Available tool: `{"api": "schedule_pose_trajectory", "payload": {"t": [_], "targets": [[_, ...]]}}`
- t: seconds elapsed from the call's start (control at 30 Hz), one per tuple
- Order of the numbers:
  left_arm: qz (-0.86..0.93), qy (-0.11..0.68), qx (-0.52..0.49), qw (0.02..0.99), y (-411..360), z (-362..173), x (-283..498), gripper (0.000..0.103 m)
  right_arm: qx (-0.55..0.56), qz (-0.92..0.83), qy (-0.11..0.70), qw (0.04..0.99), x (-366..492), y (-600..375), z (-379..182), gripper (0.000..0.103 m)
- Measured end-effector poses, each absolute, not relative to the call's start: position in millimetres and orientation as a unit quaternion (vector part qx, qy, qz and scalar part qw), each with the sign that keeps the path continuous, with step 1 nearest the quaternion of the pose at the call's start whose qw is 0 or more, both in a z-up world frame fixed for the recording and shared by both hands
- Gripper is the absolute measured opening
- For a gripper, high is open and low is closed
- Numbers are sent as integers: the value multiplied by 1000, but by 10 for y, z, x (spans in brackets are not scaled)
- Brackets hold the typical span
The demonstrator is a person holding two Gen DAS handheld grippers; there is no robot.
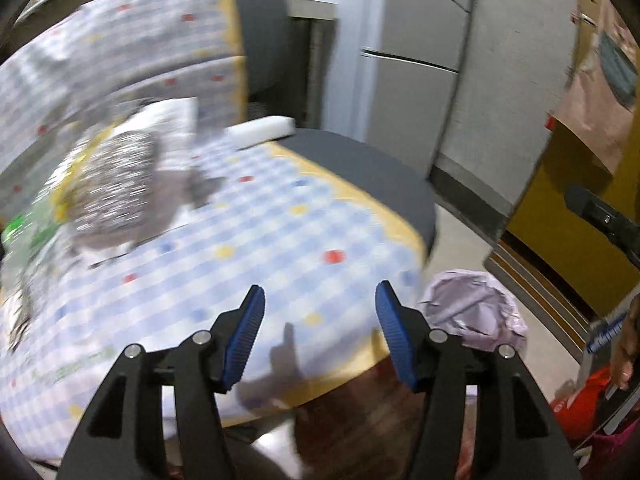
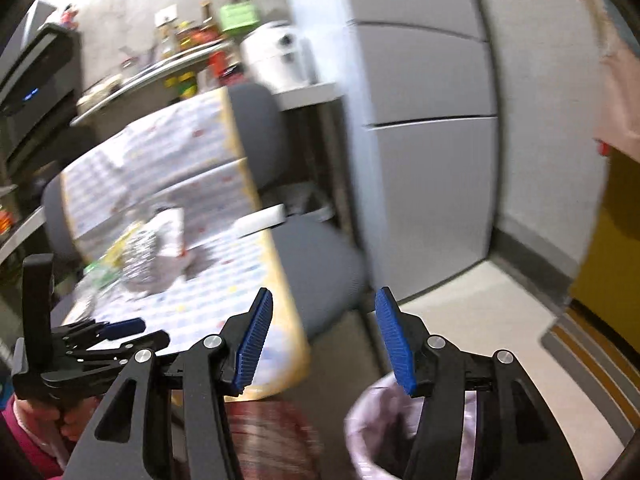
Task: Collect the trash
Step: 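Move both grippers back over the chair, then grasp the clear plastic tray with the left gripper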
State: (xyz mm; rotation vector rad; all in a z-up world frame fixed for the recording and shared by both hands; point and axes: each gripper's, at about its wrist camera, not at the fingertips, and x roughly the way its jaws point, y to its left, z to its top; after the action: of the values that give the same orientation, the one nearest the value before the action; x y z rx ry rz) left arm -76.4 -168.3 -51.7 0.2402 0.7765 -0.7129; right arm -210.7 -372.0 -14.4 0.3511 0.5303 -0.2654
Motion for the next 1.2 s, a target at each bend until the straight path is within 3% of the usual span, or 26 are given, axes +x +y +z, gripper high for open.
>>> {"api": "schedule_pose_trajectory", "payload": {"t": [0.13,0.4,0.53,0.93,1.03,1.1,1.2], "targets": [[-291,368,102,877,-1218,-489,-638,57,152,-72,275,947,-1751,-3374,-55,55],[-152,348,66,923,-135,-363,-195,74,104,16,301,948,-916,-2747,186,58],[-98,345,68,931,264,-351,84,77,101,47,308,945,-548,-2487,281,66],[-120,347,166,915,162,-551,823,76,132,53,321,936,-185,-2296,213,69],[-131,344,205,907,7,-608,926,70,127,40,330,934,-188,-2348,171,69],[-127,346,227,901,-75,-647,993,54,129,36,334,933,-194,-2377,145,69],[-115,345,239,900,-122,-617,1035,40,130,30,333,933,-232,-2422,135,69]]}}
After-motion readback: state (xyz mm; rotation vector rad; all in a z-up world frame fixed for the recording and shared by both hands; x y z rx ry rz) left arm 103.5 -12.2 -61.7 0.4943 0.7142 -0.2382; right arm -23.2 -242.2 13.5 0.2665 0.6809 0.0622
